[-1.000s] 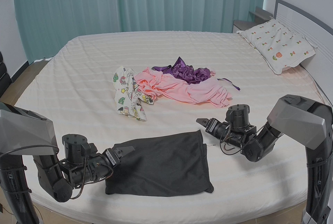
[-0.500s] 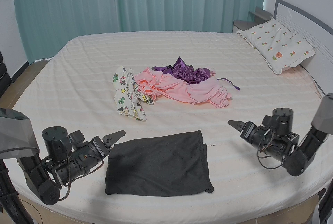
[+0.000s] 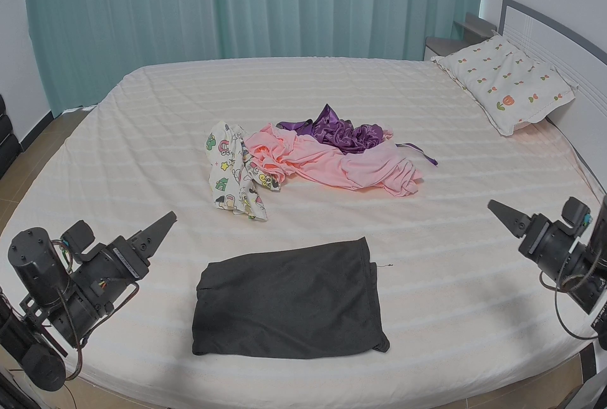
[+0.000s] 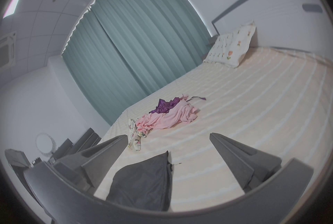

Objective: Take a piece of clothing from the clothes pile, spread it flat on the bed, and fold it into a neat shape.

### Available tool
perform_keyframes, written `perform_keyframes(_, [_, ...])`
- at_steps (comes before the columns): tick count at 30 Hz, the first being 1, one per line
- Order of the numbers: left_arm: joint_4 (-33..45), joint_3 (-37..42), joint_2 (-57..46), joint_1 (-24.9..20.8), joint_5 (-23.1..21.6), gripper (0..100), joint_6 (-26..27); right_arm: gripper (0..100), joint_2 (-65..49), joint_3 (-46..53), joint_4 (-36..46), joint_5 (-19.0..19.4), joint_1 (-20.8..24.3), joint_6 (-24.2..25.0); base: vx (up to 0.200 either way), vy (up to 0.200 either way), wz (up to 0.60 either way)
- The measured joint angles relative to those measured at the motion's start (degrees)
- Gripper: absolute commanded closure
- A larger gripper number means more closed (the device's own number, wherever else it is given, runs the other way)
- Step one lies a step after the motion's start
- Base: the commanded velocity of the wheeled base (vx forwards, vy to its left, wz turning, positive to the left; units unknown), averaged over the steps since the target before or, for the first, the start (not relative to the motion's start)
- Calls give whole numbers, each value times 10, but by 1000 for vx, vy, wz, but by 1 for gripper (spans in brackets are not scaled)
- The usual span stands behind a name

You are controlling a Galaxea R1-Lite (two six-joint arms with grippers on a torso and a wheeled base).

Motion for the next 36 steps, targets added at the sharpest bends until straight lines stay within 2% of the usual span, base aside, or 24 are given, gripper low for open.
perform_keyframes(5, [20, 20, -58, 3, 17, 0, 15, 0, -103, 42, 45, -6, -1, -53, 0, 0, 0])
perform_keyframes(11, [100, 24, -138, 5, 41, 0, 22, 0, -250, 71, 176, -10, -4, -106, 0, 0, 0])
perform_keyframes(15, [217, 25, -210, 5, 74, 0, 24, 0, -357, 82, 296, -10, -16, -123, 0, 0, 0])
perform_keyframes(22, [424, 25, -364, 2, 167, 0, 36, 0, -534, 92, 481, -8, -54, -159, 0, 0, 0])
perform_keyframes(26, [495, 25, -442, 1, 192, 0, 54, 0, -604, 100, 533, -5, -78, -193, 0, 0, 0])
perform_keyframes(32, [670, 23, -579, 1, 210, 0, 86, 0, -706, 102, 613, 1, -123, -244, 0, 0, 0])
perform_keyframes(36, [764, 16, -665, 2, 217, 0, 117, 0, -757, 97, 642, -13, -148, -281, 0, 0, 0])
